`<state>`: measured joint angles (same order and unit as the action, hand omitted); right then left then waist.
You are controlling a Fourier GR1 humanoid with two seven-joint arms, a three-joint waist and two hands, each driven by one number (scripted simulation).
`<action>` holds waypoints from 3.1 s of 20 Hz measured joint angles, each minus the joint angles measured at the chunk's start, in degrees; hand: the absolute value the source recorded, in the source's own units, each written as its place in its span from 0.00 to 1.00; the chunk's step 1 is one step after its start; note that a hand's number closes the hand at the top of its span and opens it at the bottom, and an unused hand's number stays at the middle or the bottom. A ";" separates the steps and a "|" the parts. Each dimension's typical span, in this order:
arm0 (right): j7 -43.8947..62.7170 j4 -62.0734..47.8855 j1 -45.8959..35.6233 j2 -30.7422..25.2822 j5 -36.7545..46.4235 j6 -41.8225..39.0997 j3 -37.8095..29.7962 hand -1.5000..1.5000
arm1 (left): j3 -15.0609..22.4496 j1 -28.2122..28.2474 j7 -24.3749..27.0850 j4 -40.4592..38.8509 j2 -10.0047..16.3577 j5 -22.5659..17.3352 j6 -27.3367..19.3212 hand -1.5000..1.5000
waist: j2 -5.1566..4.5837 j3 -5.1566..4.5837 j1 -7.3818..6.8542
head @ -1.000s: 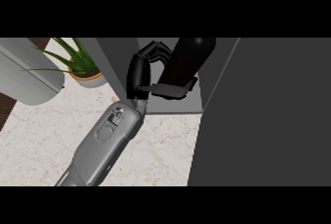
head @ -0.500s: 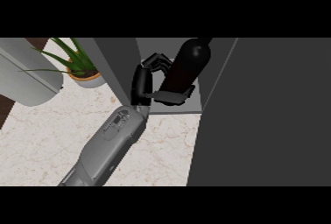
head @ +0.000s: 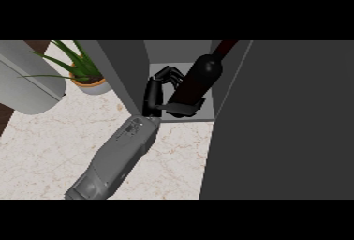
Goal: Pick up the wine, place it into the cabinet and close the cabinet
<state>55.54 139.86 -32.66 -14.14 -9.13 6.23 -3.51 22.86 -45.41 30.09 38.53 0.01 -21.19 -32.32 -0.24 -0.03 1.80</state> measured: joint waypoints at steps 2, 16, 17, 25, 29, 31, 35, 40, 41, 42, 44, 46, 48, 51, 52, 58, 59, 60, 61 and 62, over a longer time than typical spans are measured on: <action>0.05 -0.09 -0.16 0.25 0.10 0.03 0.99 0.00 | -0.29 -1.17 2.03 -2.78 0.00 -1.18 -0.05 1.00 | -0.06 0.00 0.10; -1.52 -0.89 -0.37 1.76 0.18 0.01 2.69 0.00 | -7.31 -8.03 11.32 -17.49 0.05 -10.63 5.58 1.00 | -0.42 -0.04 0.66; -1.40 -0.78 -0.15 1.64 0.06 -0.07 2.52 0.00 | -7.80 -8.77 11.60 -18.73 0.06 -10.93 5.57 1.00 | -0.45 -0.04 0.83; -1.63 -1.40 -0.30 1.61 -0.42 -0.67 1.81 0.00 | -10.69 -12.61 13.66 -25.89 0.03 -11.79 7.43 1.00 | -0.54 0.01 1.26; -1.66 -1.89 -1.77 1.81 -0.57 -0.56 2.01 0.00 | -10.69 -15.24 12.89 -28.88 -0.01 -10.84 3.62 1.00 | -0.66 0.00 1.59; -1.66 -1.82 -1.89 1.94 -0.64 -0.54 2.12 0.00 | -10.57 -16.27 13.04 -30.38 0.46 -10.07 2.45 1.00 | -0.82 -0.01 1.85; -2.17 -1.70 -1.08 2.11 -0.75 -0.92 2.17 0.00 | -10.47 -18.68 11.85 -32.91 0.85 -9.04 0.28 1.00 | -1.10 -0.01 2.38; -1.92 -1.55 -1.48 2.51 -0.73 -0.77 3.37 0.00 | -10.81 -19.70 11.02 -35.00 1.16 -8.63 -0.78 1.00 | -1.37 -0.05 3.13; -2.44 -1.81 -1.50 2.74 -0.59 -0.75 3.50 0.00 | -10.84 -19.83 10.79 -35.34 1.32 -8.54 -0.87 1.00 | -1.45 -0.05 3.06; -2.22 -1.80 -1.83 2.47 -0.71 -0.85 3.10 0.00 | -10.86 -19.99 10.38 -35.76 1.56 -8.45 -1.14 1.00 | -1.48 -0.04 3.25; -2.27 -1.76 -1.89 2.59 -0.74 -0.91 3.46 0.00 | -10.95 -19.88 10.24 -36.38 1.59 -8.34 -1.85 1.00 | -1.60 -0.03 3.52; -2.67 -1.76 -1.64 2.77 -0.79 -1.07 3.33 0.00 | -11.35 -19.64 10.02 -36.36 1.62 -8.59 -0.96 1.00 | -1.68 0.00 3.68; -2.49 -1.72 -1.91 2.85 -0.82 -0.94 3.25 0.00 | -12.61 -19.12 10.27 -35.82 1.31 -9.72 0.10 1.00 | -1.74 -0.06 3.87; -2.62 -1.75 -1.84 3.12 -0.84 -1.04 3.66 0.00 | -14.65 -18.16 10.41 -34.92 1.06 -11.58 3.19 1.00 | -1.85 -0.10 3.88; -2.72 -1.78 -2.14 3.31 -0.82 -0.92 3.76 0.00 | -15.23 -17.52 10.64 -34.60 0.85 -12.16 4.44 1.00 | -1.88 -0.12 3.94; -2.91 -1.98 -2.38 4.03 -0.91 -0.91 4.41 0.00 | -17.72 -14.73 10.80 -34.02 0.19 -14.81 9.53 1.00 | -2.09 -0.16 4.98; -2.96 -2.01 -2.37 4.02 -0.93 -0.96 4.33 0.00 | -17.87 -14.03 10.94 -34.04 0.14 -14.99 10.63 1.00 | -2.06 -0.16 4.88; -3.04 -1.95 -2.18 3.99 -0.97 -1.06 4.26 0.00 | -18.14 -13.59 11.00 -34.02 0.12 -15.36 11.10 1.00 | -2.02 -0.15 5.03; -2.90 -1.92 -2.22 3.87 -1.10 -1.17 3.95 0.00 | -18.39 -13.14 11.29 -33.94 0.09 -15.62 11.91 1.00 | -2.00 -0.15 5.07; -3.00 -1.95 -2.39 4.14 -1.13 -1.18 4.22 0.00 | -18.45 -12.68 11.69 -33.87 0.08 -15.86 12.13 1.00 | -2.01 -0.15 5.36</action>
<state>52.54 137.90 -35.05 -10.00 -10.26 5.05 0.72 4.41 -58.09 41.78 4.66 0.09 -37.04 -20.19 -2.25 -0.18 7.16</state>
